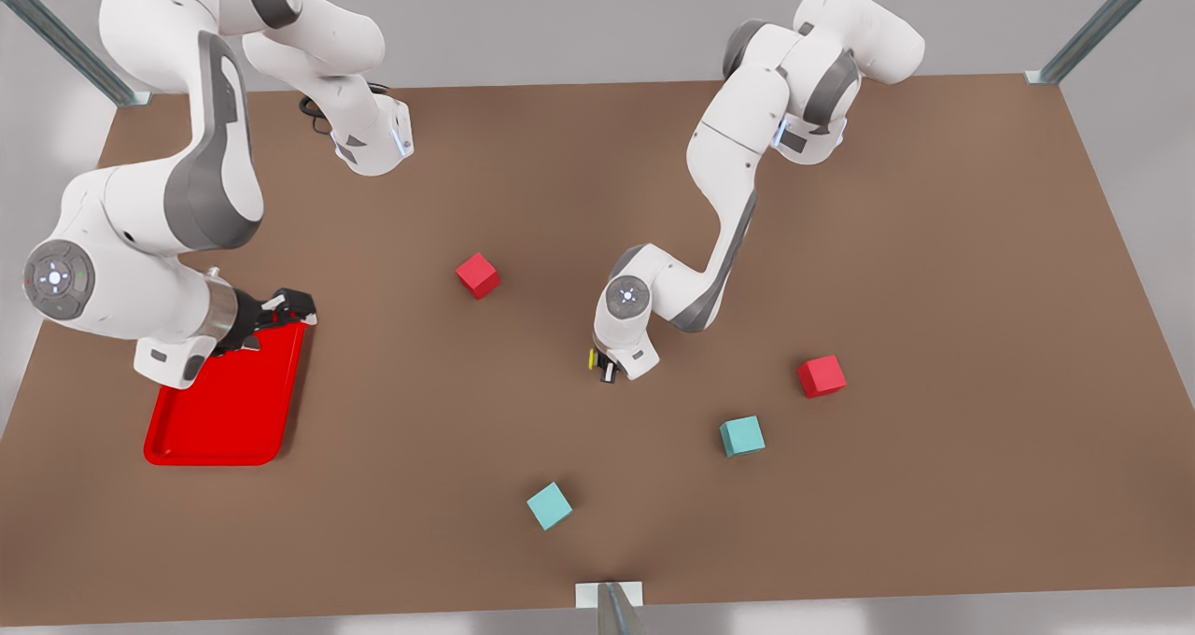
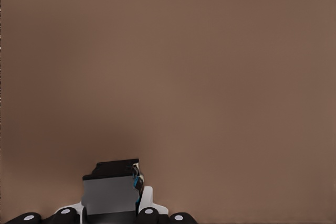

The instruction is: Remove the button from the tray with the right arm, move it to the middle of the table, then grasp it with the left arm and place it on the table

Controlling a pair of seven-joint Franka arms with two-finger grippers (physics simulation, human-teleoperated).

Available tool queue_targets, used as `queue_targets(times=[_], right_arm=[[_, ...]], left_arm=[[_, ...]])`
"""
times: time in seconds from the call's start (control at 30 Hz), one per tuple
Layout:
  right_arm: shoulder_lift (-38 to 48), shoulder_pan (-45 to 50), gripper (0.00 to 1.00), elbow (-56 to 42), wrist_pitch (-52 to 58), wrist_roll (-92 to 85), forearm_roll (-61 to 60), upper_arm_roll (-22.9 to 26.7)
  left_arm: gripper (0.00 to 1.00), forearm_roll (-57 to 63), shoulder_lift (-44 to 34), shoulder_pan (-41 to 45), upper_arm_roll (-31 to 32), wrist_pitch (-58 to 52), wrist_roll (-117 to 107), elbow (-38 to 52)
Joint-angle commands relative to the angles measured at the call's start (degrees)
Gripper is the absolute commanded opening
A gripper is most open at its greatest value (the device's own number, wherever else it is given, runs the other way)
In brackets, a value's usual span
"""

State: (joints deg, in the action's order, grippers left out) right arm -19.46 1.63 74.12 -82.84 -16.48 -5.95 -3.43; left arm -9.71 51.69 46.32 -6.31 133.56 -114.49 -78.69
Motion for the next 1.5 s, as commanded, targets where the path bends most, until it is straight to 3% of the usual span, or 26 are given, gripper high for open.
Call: queue_targets(times=[0.0, 0.27, 0.4, 0.47, 0.57, 0.63, 0.77, 0.93, 1.07, 1.47], right_arm=[[-0.1, -0.1, 1.0, 0.0, 0.1, 0.2, -0.4, 0.0], [-0.1, -2.2, 1.0, 0.0, 0.2, -0.5, -0.5, 0.1], [-0.2, -1.5, 1.0, 0.0, 0.0, 0.1, -0.7, 0.0], [-0.1, -1.6, 1.0, 0.1, 0.4, -0.8, -0.9, -0.1], [-0.1, -0.8, 1.0, 0.6, 2.9, -1.3, -3.5, 0.0], [-0.2, -0.7, 1.0, 0.6, 2.8, -1.0, -3.5, 0.0], [-0.4, -0.8, 1.0, 0.4, 2.4, -1.0, -3.0, 0.0], [-1.3, 1.4, 1.0, 0.4, 2.0, -0.9, -2.2, 0.0], [-1.7, 2.8, 1.0, 0.4, 2.0, -0.8, -0.5, 0.0], [-2.2, 4.1, 1.0, 0.3, 2.0, -0.8, 0.8, 0.1]], left_arm=[[0.48, 0.1, -0.5, 0.0, 0.0, -1.5, 2.6, 0.0], [0.48, 0.2, -1.8, 0.1, -2.7, -10.1, 21.1, 1.7], [0.48, 6.1, -2.6, 1.6, -8.5, -14.2, 15.8, 4.7], [0.48, 13.4, -2.5, 1.6, -8.5, -19.6, 4.4, 6.7], [0.48, 14.3, -2.5, 1.8, -8.5, -19.4, 4.5, 6.9], [0.48, 5.3, -2.5, -2.0, -4.4, -19.0, 12.4, 9.9], [0.48, -28.0, -3.9, -8.8, -4.4, -23.3, 33.3, 10.0], [0.47, -60.9, -2.6, -22.8, -4.4, -53.4, 70.8, 9.6], [0.45, -65.2, 1.7, -25.2, -4.4, -62.7, 88.0, 8.1], [0.45, -53.4, 6.0, -24.7, -4.5, -61.6, 119.4, 5.2]])
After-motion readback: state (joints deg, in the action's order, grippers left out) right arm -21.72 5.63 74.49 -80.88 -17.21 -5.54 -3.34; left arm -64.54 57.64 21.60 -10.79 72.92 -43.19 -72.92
